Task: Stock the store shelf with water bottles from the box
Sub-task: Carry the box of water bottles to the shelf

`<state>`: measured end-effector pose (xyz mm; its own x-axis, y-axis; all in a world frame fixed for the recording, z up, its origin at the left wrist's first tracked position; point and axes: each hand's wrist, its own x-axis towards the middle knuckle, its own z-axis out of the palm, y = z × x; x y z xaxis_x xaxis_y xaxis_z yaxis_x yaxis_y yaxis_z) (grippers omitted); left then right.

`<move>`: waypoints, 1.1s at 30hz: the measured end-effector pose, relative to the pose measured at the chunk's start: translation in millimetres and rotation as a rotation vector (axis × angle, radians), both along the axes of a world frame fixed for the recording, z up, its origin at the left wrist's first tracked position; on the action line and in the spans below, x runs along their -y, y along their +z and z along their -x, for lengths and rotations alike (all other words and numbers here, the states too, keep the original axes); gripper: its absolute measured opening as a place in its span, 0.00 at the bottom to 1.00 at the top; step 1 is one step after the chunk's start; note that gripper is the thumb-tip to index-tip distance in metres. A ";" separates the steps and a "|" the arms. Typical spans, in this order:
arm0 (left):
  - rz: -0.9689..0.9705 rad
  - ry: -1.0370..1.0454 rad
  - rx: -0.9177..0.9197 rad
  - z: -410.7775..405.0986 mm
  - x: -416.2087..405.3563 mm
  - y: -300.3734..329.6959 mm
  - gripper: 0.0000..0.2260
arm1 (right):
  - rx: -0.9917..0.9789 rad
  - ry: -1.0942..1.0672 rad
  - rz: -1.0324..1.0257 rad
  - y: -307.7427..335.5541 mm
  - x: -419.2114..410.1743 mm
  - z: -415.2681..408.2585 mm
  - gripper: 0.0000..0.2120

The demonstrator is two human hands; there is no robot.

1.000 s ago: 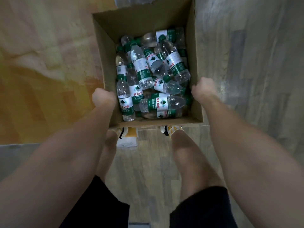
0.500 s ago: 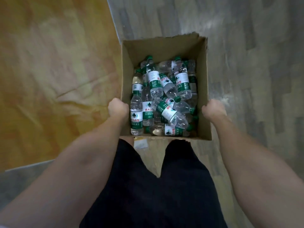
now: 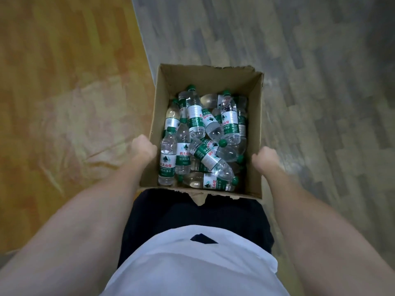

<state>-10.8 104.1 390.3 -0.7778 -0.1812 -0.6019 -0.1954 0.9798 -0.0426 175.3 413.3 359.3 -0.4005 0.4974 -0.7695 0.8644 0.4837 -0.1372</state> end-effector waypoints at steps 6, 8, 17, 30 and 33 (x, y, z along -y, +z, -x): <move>-0.087 0.096 0.034 1.4 5.4 -2.7 0.10 | 0.030 0.087 -0.021 2.6 -7.4 26.3 0.14; -0.100 0.126 0.053 9.1 9.1 -6.1 0.10 | 0.040 0.116 -0.030 1.4 -5.6 41.4 0.14; -0.140 0.098 0.065 82.7 5.7 -13.6 0.10 | 0.041 0.136 -0.120 17.1 -10.8 124.6 0.14; -0.119 -0.110 0.019 195.1 -52.6 28.3 0.07 | -0.017 0.101 -0.128 39.7 -62.1 217.4 0.14; -0.104 -0.129 0.028 220.6 -77.2 23.1 0.08 | -0.012 0.103 -0.108 27.7 -89.3 245.2 0.15</move>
